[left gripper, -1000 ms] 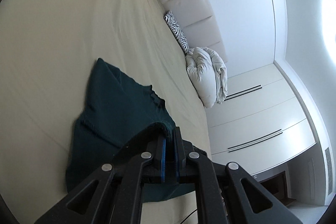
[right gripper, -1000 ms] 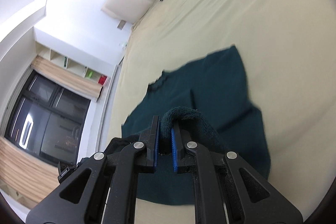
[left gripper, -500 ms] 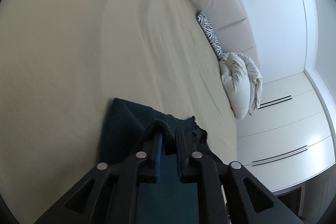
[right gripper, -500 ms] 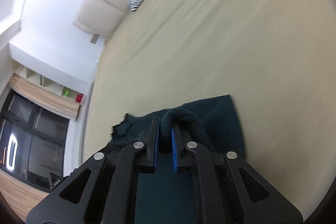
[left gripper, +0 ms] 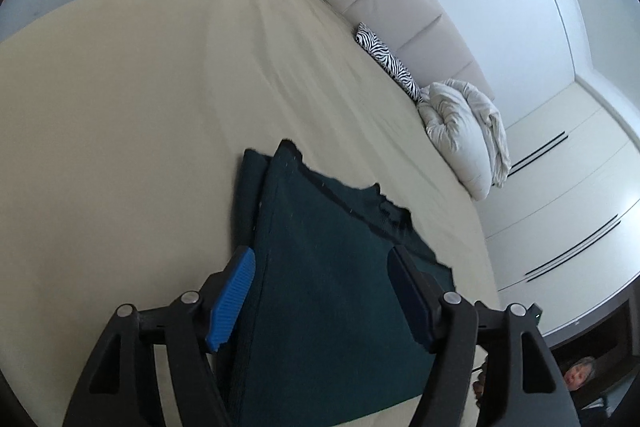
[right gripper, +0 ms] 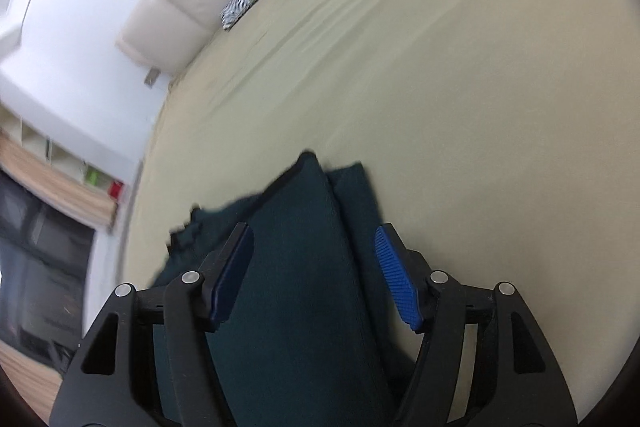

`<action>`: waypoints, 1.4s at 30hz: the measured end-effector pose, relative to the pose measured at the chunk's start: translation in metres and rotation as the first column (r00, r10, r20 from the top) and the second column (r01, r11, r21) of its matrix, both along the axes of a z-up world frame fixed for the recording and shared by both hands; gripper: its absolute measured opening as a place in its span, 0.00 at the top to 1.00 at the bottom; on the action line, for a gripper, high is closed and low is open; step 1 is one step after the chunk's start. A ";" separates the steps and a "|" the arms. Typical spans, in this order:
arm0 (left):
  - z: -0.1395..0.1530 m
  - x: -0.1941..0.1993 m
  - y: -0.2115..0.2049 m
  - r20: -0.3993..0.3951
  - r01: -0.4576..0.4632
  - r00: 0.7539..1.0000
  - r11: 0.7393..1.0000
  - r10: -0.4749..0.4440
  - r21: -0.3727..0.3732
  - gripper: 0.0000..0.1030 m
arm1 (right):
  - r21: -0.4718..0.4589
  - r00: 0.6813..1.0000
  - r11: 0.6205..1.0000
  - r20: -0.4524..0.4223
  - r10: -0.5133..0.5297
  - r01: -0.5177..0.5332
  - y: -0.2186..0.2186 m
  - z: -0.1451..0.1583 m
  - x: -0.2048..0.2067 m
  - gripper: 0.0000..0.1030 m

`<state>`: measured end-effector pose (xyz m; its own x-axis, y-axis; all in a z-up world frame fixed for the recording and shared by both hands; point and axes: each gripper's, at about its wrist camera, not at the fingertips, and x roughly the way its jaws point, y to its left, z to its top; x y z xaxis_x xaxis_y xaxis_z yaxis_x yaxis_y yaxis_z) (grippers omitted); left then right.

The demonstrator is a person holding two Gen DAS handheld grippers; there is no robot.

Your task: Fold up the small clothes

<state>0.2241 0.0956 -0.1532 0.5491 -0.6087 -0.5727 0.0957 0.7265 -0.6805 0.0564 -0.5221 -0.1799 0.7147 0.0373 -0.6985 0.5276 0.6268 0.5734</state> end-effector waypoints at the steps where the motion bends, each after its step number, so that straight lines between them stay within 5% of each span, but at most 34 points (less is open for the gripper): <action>1: -0.004 -0.008 -0.004 0.000 0.009 1.000 1.000 -0.009 0.016 0.31 | -0.046 0.999 0.999 -0.024 0.024 -0.025 0.007 0.002 -0.003 0.39; 7: -0.025 -0.039 -0.012 -0.016 0.027 1.000 0.989 -0.025 0.148 0.36 | -0.175 0.989 0.979 -0.124 0.084 -0.105 0.040 0.003 -0.024 0.40; 14: -0.030 -0.058 -0.010 0.000 0.022 1.000 0.980 -0.022 0.200 0.51 | -0.244 0.975 0.956 -0.188 0.115 -0.160 0.056 -0.010 -0.046 0.49; 27: -0.040 -0.062 -0.005 -0.004 0.005 1.000 0.956 -0.004 0.293 0.91 | -0.305 0.977 0.941 -0.194 0.087 -0.144 0.065 -0.011 -0.089 0.89; 42: -0.042 -0.071 -0.005 -0.004 0.044 0.999 0.935 -0.046 0.351 0.93 | -0.294 0.981 0.948 -0.179 0.070 -0.121 0.069 -0.011 -0.102 0.92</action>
<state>0.1532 0.0902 -0.1948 0.5290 -0.3937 -0.7518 0.1360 0.9137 -0.3828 -0.0455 -0.4526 -0.1912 0.5926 -0.1317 -0.7946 0.5276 0.8089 0.2594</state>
